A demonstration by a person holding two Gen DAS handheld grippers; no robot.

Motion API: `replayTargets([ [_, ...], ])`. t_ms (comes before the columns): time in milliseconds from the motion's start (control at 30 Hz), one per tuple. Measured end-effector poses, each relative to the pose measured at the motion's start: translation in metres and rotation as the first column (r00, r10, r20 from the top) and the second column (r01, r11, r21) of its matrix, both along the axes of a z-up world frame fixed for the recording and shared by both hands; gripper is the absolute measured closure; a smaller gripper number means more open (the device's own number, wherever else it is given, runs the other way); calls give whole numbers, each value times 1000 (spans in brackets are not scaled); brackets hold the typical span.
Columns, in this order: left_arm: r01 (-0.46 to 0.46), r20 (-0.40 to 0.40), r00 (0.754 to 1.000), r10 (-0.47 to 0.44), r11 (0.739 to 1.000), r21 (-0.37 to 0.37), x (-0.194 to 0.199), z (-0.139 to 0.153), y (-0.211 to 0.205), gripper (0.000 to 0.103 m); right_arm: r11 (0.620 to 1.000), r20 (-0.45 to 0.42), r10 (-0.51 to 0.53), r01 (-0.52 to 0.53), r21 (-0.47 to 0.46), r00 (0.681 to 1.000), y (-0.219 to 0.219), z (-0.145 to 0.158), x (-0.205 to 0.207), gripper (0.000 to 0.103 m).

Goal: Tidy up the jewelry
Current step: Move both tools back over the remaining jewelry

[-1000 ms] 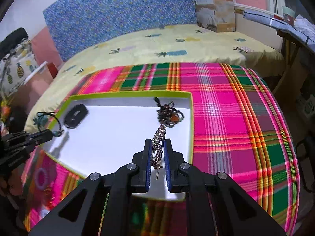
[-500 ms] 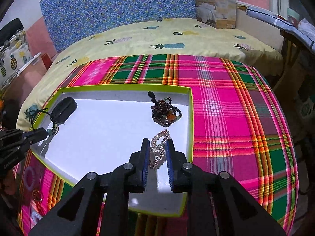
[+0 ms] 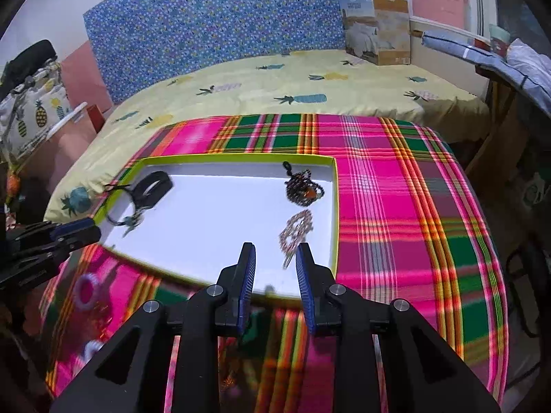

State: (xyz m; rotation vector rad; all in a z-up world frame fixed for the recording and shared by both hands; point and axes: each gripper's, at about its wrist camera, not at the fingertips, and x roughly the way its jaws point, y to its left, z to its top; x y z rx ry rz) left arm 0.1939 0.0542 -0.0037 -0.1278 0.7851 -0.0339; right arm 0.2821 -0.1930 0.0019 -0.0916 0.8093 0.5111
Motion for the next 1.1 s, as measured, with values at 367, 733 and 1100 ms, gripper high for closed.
replayTargets([
  [367, -53, 36, 998, 53, 998, -19, -65, 6, -4, 71, 999, 21, 8, -9, 42, 1000, -16, 11, -76, 78],
  [733, -37, 48, 998, 38, 999, -26, -112, 3, -15, 71, 997, 11, 32, -32, 66, 999, -18, 7, -130, 78],
  [1100, 3, 31, 1000, -2, 999, -40, -116, -4, -29, 71, 997, -1, 32, -32, 77, 999, -20, 0, -138, 78],
])
